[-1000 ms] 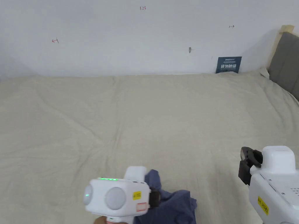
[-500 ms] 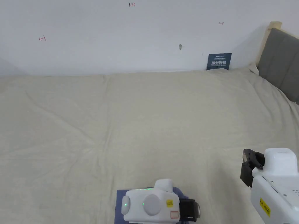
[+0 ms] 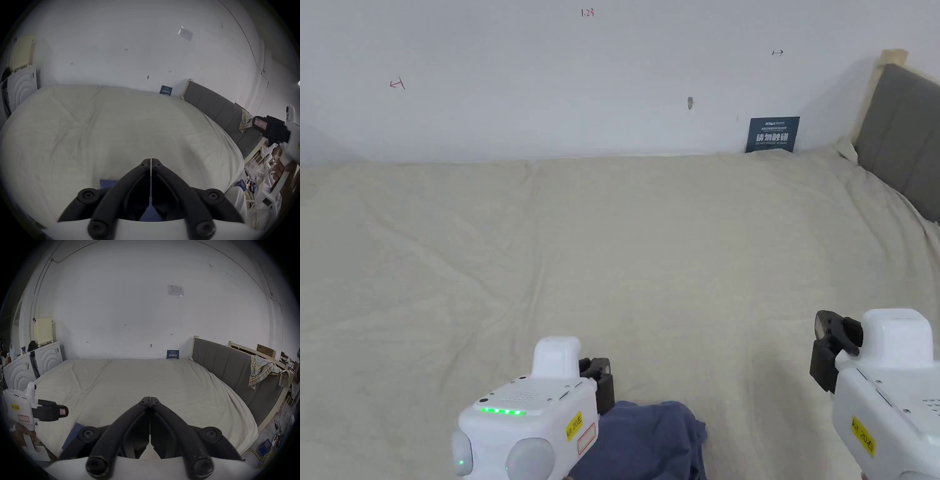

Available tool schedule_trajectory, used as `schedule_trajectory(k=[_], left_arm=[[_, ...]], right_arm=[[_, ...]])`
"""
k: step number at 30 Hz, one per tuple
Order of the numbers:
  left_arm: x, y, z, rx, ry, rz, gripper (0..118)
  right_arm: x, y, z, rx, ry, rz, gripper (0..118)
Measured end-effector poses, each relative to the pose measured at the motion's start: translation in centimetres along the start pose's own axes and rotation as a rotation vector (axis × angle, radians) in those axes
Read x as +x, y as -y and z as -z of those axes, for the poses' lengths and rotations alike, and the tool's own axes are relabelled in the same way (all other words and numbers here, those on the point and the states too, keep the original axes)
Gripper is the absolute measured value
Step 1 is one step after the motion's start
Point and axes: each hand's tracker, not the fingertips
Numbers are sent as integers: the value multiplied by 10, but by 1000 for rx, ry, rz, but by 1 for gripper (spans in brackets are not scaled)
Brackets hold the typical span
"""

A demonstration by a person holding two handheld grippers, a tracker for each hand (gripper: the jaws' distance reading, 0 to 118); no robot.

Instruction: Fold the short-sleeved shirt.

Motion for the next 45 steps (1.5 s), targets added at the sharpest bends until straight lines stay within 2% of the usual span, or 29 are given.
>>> schedule_trajectory(k=[4,11,13,16,19,25,29,32,40,45], left_arm=[[-2,29,16,-44,-26,-7,1],[39,87,55,-185,-26,120,2],[50,99,64,-222,-17,120,1],[67,114,77,-247,-7,135,1],[81,127,91,-248,-55,214,1],[90,137,110,-241,-119,153,1],[98,129,99,-244,-132,203,1],[93,104,72,-167,-17,133,1],[74,4,-24,115,-47,194,1],[42,-41,-66,222,-113,202,1]], right_arm=[[-1,3,1,-9,-7,0,0],[6,8,5,-33,-2,-3,0],[9,9,5,-37,4,-5,0],[15,11,6,-42,15,-2,0],[22,14,7,-49,29,4,0],[25,20,8,-66,42,19,0],[21,19,1,-62,38,26,0],[14,14,-6,-46,27,22,0],[-11,-12,-23,39,-22,1,0],[-29,-28,-28,95,-37,-34,0]])
